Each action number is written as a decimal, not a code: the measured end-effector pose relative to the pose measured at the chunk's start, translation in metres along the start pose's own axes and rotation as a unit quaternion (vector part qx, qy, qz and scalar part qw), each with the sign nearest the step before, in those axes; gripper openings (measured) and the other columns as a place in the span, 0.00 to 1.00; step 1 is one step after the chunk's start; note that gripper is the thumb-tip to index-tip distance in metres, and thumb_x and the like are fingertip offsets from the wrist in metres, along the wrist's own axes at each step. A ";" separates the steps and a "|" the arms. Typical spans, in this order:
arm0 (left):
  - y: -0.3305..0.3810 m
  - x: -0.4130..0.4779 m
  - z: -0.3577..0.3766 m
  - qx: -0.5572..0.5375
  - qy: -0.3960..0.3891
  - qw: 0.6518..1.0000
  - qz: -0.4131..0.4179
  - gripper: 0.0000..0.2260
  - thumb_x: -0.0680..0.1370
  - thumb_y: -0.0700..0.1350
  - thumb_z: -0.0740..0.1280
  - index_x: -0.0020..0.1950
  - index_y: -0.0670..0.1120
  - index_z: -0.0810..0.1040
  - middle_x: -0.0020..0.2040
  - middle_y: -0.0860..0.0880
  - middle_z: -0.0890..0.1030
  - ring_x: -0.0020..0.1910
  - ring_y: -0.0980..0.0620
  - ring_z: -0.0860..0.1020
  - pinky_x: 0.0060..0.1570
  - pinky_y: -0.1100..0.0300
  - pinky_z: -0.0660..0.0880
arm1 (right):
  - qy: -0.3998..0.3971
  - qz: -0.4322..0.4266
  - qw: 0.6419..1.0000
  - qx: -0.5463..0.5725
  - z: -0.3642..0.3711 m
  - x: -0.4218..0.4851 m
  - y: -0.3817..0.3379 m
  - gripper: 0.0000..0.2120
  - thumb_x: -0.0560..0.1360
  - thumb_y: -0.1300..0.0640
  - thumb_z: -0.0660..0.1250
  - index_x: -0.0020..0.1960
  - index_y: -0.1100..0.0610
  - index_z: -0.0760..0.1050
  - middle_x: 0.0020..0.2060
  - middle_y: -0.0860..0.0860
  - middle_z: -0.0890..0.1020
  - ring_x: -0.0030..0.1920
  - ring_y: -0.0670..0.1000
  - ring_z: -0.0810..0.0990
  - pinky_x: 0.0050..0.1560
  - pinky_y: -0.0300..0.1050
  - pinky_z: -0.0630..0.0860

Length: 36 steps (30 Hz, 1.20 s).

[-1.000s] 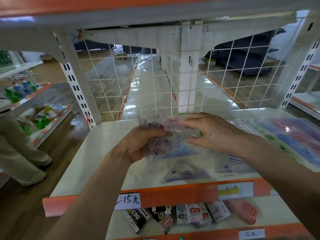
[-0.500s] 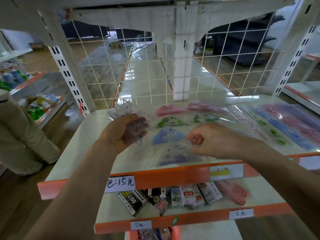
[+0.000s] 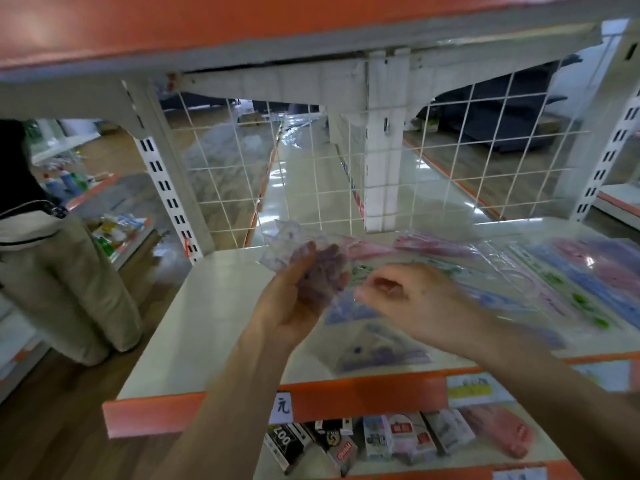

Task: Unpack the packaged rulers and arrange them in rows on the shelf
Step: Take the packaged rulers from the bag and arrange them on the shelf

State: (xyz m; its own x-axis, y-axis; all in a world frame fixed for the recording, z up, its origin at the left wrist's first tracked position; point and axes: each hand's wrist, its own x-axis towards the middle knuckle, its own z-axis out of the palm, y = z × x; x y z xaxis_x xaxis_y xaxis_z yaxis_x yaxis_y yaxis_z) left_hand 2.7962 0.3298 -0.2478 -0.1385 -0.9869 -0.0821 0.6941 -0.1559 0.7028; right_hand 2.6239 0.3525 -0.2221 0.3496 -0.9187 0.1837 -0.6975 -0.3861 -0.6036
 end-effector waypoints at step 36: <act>0.002 -0.014 -0.002 -0.003 0.009 0.997 -0.071 0.09 0.70 0.35 0.64 0.47 0.44 0.77 0.47 0.41 0.83 0.43 0.44 0.84 0.37 0.54 0.81 | 0.236 0.003 0.887 0.396 -0.010 0.038 0.025 0.09 0.74 0.71 0.66 0.41 0.59 0.78 0.32 0.50 0.83 0.35 0.46 0.82 0.40 0.34 0.78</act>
State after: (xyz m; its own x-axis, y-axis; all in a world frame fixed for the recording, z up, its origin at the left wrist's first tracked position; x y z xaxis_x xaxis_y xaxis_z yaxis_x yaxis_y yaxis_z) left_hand 2.8009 0.3429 -0.2466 -0.2227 -0.9555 -0.1934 0.6722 -0.2942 0.6794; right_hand 2.6130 0.3074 -0.2225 -0.0846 -0.9252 0.3698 0.0254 -0.3730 -0.9275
